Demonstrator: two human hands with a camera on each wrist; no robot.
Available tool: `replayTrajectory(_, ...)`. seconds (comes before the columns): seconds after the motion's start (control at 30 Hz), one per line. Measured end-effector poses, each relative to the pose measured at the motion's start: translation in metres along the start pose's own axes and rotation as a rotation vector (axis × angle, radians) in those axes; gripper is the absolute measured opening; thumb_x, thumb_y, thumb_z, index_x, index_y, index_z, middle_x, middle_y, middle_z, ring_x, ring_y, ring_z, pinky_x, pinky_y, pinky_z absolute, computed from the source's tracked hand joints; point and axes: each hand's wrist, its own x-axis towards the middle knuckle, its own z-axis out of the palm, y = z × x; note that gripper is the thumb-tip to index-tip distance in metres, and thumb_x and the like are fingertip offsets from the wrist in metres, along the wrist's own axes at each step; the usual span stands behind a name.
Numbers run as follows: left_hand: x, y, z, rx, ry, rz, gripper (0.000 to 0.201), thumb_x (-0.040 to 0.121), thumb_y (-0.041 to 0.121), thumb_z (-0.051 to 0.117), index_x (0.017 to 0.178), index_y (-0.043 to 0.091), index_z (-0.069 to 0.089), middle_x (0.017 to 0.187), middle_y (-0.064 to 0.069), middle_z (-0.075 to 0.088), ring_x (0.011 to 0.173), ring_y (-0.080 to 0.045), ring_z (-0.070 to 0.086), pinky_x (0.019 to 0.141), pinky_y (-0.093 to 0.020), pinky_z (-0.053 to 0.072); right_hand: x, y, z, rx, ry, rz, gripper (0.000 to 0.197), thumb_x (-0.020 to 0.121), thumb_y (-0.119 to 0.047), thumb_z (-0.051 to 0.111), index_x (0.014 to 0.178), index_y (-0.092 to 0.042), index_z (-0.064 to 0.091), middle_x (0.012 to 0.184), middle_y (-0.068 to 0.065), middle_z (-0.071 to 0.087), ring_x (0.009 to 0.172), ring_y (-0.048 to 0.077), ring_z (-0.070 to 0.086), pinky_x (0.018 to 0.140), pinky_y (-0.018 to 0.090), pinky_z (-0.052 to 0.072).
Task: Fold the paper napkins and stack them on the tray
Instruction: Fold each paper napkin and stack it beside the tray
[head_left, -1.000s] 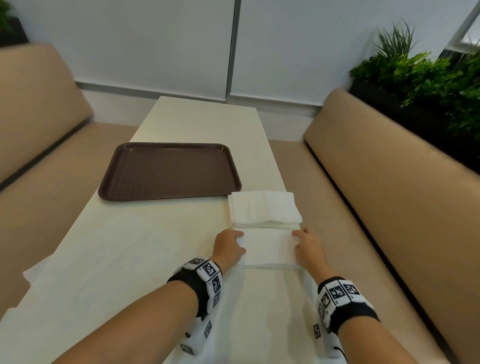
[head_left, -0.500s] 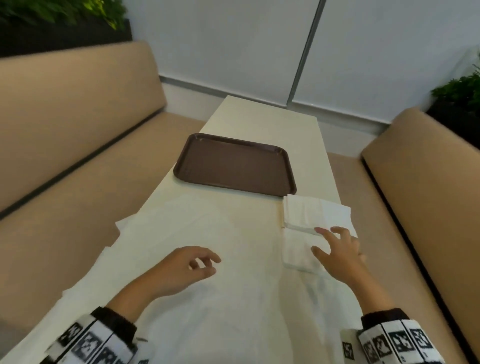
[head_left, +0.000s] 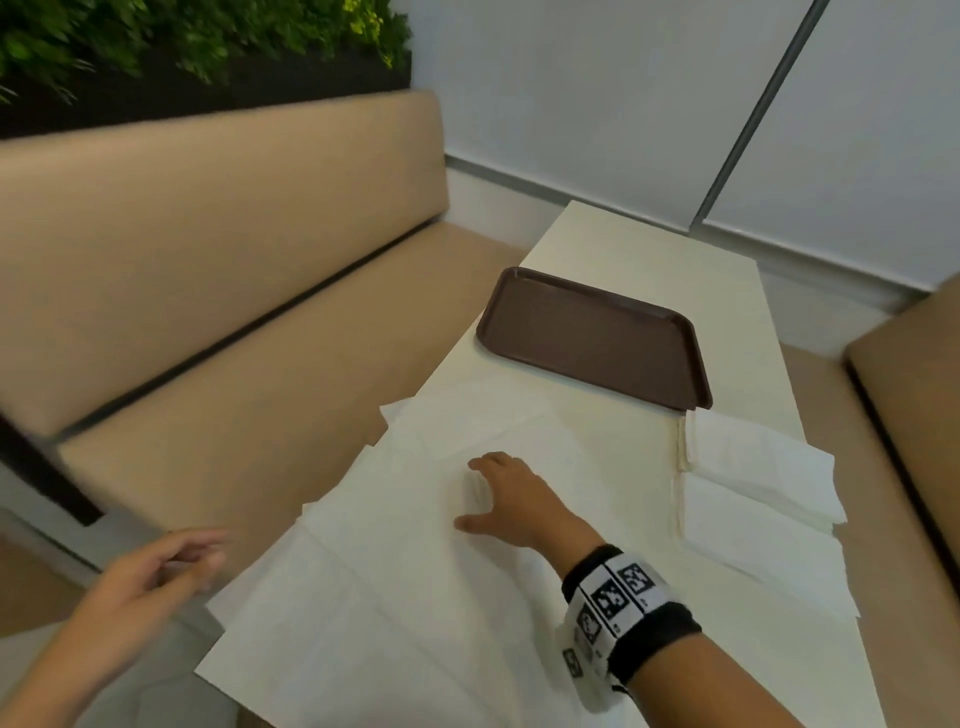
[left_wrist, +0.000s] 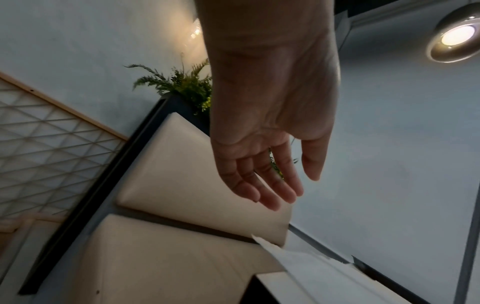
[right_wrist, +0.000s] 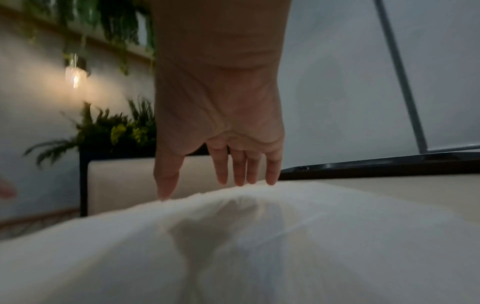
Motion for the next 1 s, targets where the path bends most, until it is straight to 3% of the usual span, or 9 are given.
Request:
replayTrajectory(0.13,-0.003,-0.008,-0.004,-0.04,0.034,0.007,0.023,0.088,0.0,0.058,0.095,0.019,0.069,0.096,-0.021,0.064,0.059,0.0,0.061,0.062,-0.009,0.046,0.018,-0.01,0.012,-0.074,0.044,0.074,0.055,0.084,-0.037,0.067,0.128,-0.01,0.047,0.124,0.008,0.051,0.114,0.026,0.049,0.092,0.033,0.042)
replayTrajectory(0.3,-0.004,-0.015,-0.007,-0.071,0.043,-0.011,0.024,0.088,-0.001,0.058,0.093,0.02,0.069,0.095,-0.021,0.064,0.061,-0.006,0.064,0.056,-0.005,0.044,0.021,-0.005,0.017,-0.117,0.155,0.084,0.011,0.091,-0.008,0.044,0.097,-0.007,0.054,0.094,0.008,0.059,0.087,0.027,0.055,0.059,0.026,0.033)
replayTrajectory(0.37,-0.003,-0.013,-0.009,-0.07,0.053,-0.008,0.024,0.087,-0.001,0.058,0.093,0.019,0.069,0.096,-0.022,0.064,0.068,-0.018,0.063,0.056,-0.005,0.043,0.021,-0.003,0.017,-0.082,0.194,0.095,0.017,0.091,-0.01,0.043,0.099,-0.007,0.057,0.097,0.008,0.062,0.09,0.027,0.058,0.063,0.027,0.036)
replayTrajectory(0.43,-0.002,-0.01,-0.011,-0.068,0.056,-0.002,0.023,0.088,0.0,0.058,0.094,0.019,0.069,0.096,-0.022,0.063,0.07,-0.021,0.062,0.055,-0.005,0.043,0.019,-0.005,0.018,-0.049,0.177,0.102,0.033,0.089,-0.034,0.054,0.115,-0.014,0.054,0.11,0.004,0.059,0.097,0.024,0.056,0.071,0.028,0.037)
replayTrajectory(0.57,-0.001,-0.005,-0.013,-0.059,0.044,0.012,0.022,0.088,0.0,0.057,0.094,0.018,0.069,0.096,-0.021,0.063,0.058,-0.001,0.061,0.055,-0.006,0.043,0.026,-0.017,0.026,-0.235,0.124,0.132,0.06,0.086,-0.061,0.05,0.128,-0.018,0.043,0.125,0.006,0.044,0.111,0.027,0.047,0.079,0.035,0.039)
replayTrajectory(0.77,-0.007,-0.006,-0.012,-0.064,0.027,0.001,0.022,0.088,-0.001,0.057,0.095,0.016,0.069,0.095,-0.023,0.064,0.056,0.0,0.059,0.055,-0.006,0.042,0.041,-0.033,0.034,-0.401,0.196,0.112,0.039,0.1,-0.038,0.038,0.126,-0.009,0.042,0.122,0.01,0.048,0.1,0.029,0.051,0.058,0.028,0.028)
replayTrajectory(0.87,-0.01,-0.009,-0.013,-0.075,0.026,-0.019,0.022,0.088,0.0,0.058,0.098,0.015,0.07,0.096,-0.02,0.066,0.058,-0.002,0.061,0.056,-0.007,0.043,0.04,-0.042,0.024,-0.446,0.188,0.132,0.029,0.076,-0.034,0.073,0.094,-0.014,0.061,0.085,0.004,0.06,0.058,0.021,0.046,0.045,0.027,0.001)
replayTrajectory(0.9,-0.011,-0.009,-0.013,-0.081,0.025,-0.026,0.022,0.088,0.0,0.058,0.098,0.015,0.07,0.096,-0.02,0.066,0.06,-0.004,0.061,0.056,-0.008,0.043,0.04,-0.041,0.023,-0.472,0.191,0.128,0.024,0.075,-0.027,0.074,0.091,-0.015,0.061,0.079,0.003,0.057,0.056,0.021,0.047,0.045,0.027,0.0)
replayTrajectory(1.0,-0.013,-0.009,-0.015,-0.1,0.036,-0.037,0.021,0.088,0.0,0.057,0.097,0.015,0.07,0.096,-0.021,0.065,0.069,-0.019,0.062,0.055,-0.008,0.044,0.043,-0.032,0.024,-0.45,0.184,0.094,0.017,0.092,-0.002,0.04,0.104,-0.014,0.041,0.072,0.001,0.032,0.065,0.023,0.042,0.046,0.026,0.013)
